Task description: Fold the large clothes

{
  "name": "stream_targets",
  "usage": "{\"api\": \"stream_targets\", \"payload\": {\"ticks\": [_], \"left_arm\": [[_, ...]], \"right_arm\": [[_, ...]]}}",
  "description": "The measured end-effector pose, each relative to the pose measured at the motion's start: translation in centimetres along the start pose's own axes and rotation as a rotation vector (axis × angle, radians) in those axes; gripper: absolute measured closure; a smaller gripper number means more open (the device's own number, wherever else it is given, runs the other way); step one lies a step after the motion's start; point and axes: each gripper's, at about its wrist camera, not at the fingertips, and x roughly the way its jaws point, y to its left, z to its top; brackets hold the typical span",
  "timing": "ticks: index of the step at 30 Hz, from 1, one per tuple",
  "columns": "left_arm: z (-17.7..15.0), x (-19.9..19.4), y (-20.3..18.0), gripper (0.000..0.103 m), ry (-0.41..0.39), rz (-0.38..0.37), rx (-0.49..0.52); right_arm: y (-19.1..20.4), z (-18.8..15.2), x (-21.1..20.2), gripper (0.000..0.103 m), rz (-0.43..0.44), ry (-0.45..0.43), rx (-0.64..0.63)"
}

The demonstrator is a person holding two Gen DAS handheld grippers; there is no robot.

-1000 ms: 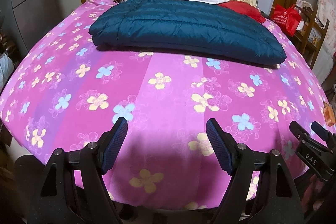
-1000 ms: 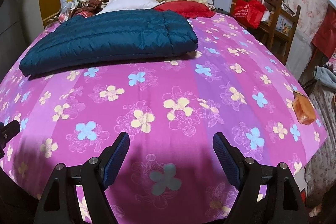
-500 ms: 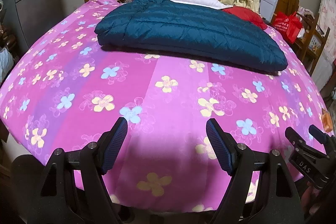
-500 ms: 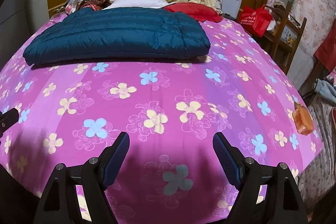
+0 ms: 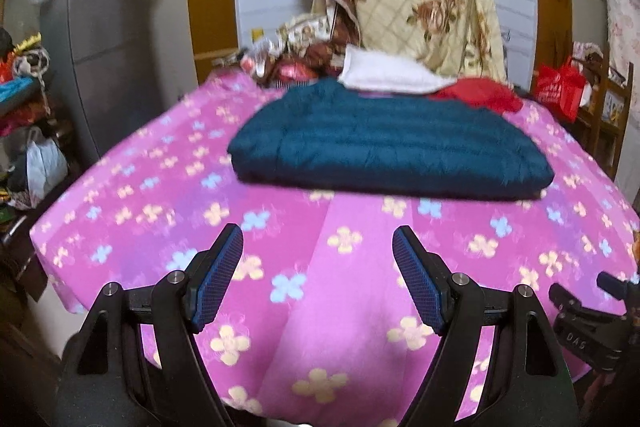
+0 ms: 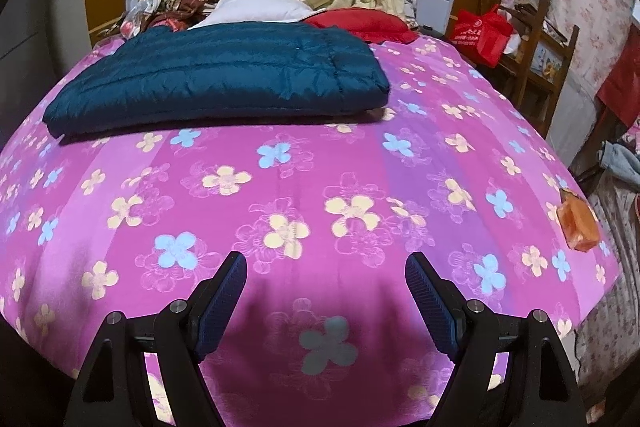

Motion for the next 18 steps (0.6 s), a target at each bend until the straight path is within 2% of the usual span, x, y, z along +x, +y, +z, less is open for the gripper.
{"api": "stream_targets", "payload": {"ticks": [3,8,11,14,18], "left_arm": [[0.4,-1.1,-0.3,0.02,-0.043,-0.002,0.02],[0.7,-2.6,-1.2,0.019,-0.084,0.006,0.081],[0.6,-2.9,-2.0,0.019,-0.066,0.017,0.109],[0.2,-2.7,-2.9,0.019,-0.024,-0.039,0.139],[-0.1,-2.7,-3.8,0.019,-0.016,-0.049,0.171]], "right_arm": [[-0.9,0.0,-0.2,0.024,-0.002,-0.008,0.031],[-1.6,0.0,-0.4,0.024,0.015,-0.02,0.057],[-1.9,-0.1,-0.4,0.024,0.024,-0.02,0.063],[-2.2,-0.2,-0.6,0.024,0.022,-0.029,0.071],[-2.6,-0.2,-0.9,0.024,0.006,-0.04,0.078]]}}
